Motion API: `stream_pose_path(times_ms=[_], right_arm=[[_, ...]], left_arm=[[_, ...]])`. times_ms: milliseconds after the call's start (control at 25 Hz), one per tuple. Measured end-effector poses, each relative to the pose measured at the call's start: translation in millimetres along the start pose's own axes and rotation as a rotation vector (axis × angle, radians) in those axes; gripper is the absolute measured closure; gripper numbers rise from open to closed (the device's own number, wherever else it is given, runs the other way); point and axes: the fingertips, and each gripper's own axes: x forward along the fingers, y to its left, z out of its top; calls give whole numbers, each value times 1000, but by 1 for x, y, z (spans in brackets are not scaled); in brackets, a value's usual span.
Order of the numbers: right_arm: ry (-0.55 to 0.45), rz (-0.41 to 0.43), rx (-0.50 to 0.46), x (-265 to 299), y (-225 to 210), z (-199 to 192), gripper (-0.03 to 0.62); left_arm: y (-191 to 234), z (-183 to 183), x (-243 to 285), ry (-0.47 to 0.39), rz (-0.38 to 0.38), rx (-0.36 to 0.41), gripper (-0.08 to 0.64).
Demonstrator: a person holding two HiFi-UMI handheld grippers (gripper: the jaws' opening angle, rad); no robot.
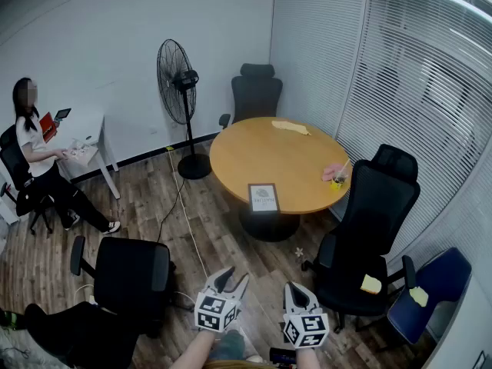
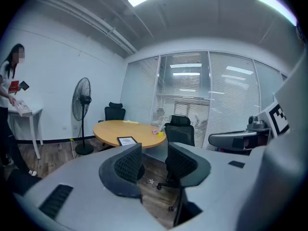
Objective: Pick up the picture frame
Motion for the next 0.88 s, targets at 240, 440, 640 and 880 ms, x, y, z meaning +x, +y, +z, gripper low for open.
stream_pose_path(times_ms=[240, 440, 640, 880], right_arm=[[0, 11, -7, -3, 6, 2, 580], [-2, 19, -14, -5, 9, 1, 580], [-4, 5, 3, -9, 7, 2, 580], [2, 2, 14, -13, -2, -5, 580]], left_arm=[[4, 4, -4, -17, 5, -46, 371], [6, 1, -10, -14, 12, -60, 371], [3, 3, -12, -19, 16, -64, 376], [-7, -2, -8, -11, 11, -69, 376]])
